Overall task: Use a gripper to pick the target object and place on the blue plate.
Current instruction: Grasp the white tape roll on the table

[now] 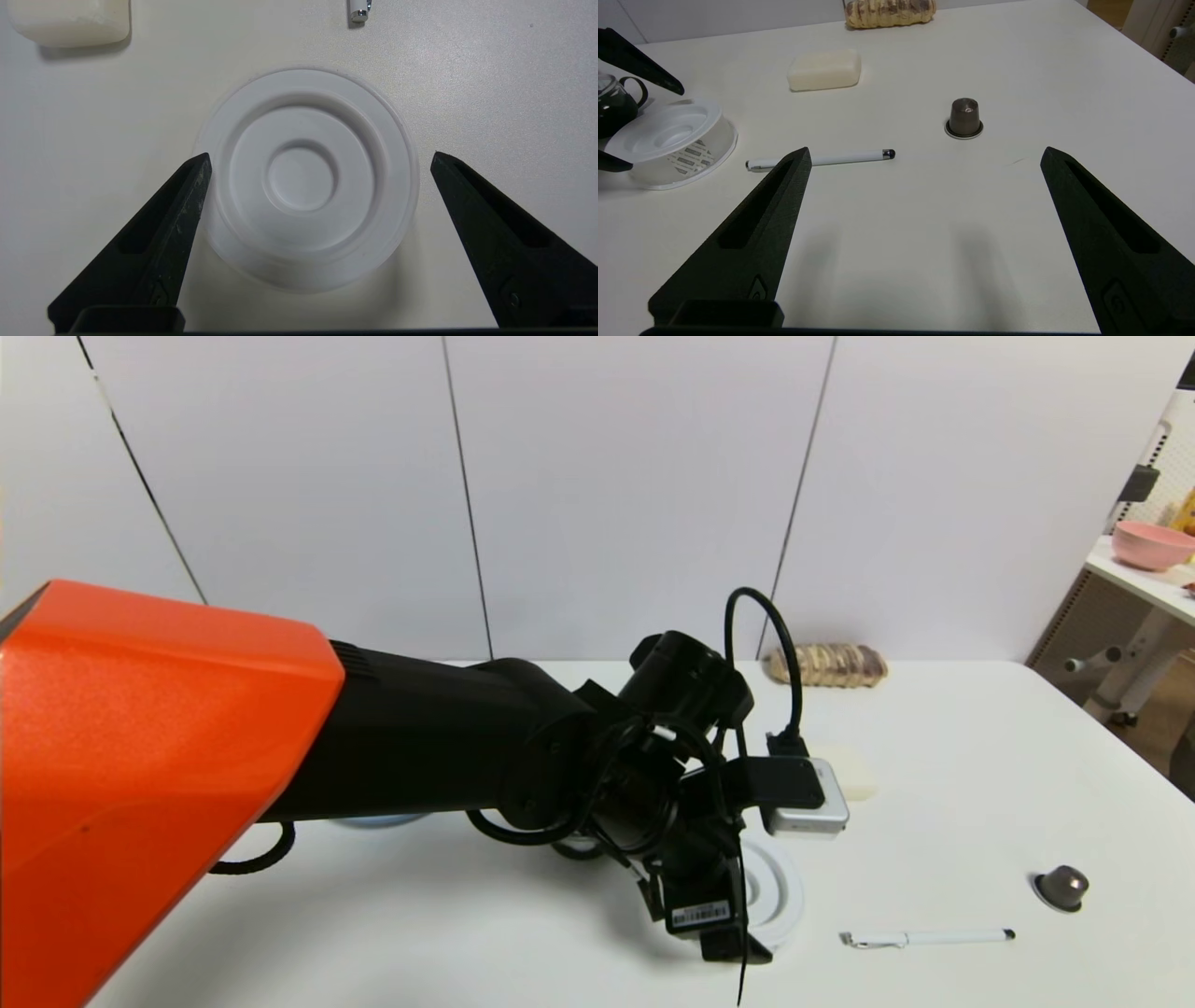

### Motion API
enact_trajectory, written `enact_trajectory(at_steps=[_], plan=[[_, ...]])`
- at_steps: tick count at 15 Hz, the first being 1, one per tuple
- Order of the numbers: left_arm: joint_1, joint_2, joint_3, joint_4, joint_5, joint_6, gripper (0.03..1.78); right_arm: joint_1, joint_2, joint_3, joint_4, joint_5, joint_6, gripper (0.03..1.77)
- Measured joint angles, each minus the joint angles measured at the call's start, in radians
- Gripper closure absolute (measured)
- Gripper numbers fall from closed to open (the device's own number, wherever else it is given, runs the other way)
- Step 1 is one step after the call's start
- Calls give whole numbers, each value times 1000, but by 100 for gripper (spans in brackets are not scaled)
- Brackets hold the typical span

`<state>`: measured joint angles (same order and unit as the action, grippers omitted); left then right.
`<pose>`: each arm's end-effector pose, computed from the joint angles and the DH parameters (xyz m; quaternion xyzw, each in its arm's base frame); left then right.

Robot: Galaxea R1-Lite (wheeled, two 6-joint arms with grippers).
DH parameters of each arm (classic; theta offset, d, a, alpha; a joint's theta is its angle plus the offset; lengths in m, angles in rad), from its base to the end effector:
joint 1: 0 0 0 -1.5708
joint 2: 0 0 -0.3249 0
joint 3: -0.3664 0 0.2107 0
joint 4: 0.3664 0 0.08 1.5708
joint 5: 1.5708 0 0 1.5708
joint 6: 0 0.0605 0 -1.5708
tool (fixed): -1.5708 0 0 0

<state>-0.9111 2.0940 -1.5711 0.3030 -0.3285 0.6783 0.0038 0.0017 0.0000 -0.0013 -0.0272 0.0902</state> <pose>0.2687 -0.3782 0.1477 0.3567 0.1855 -0.6296 0.6648 0.0124 -0.0016 0.0756 0.0451 -0.0003 -0.0117 0.9989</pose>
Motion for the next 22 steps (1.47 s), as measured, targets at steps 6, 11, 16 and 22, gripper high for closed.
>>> enact_trajectory(at_steps=[6,11,16,22], plan=[[-2,-35,55,27,1,4,12,0,0,0,0,0,0,10],[-16,-40,90,26,9,0,12,0,0,0,0,0,0,10],[-34,-38,104,23,39,-1,12,0,0,0,0,0,0,10],[-45,-42,103,21,103,-36,12,0,0,0,0,0,0,10]])
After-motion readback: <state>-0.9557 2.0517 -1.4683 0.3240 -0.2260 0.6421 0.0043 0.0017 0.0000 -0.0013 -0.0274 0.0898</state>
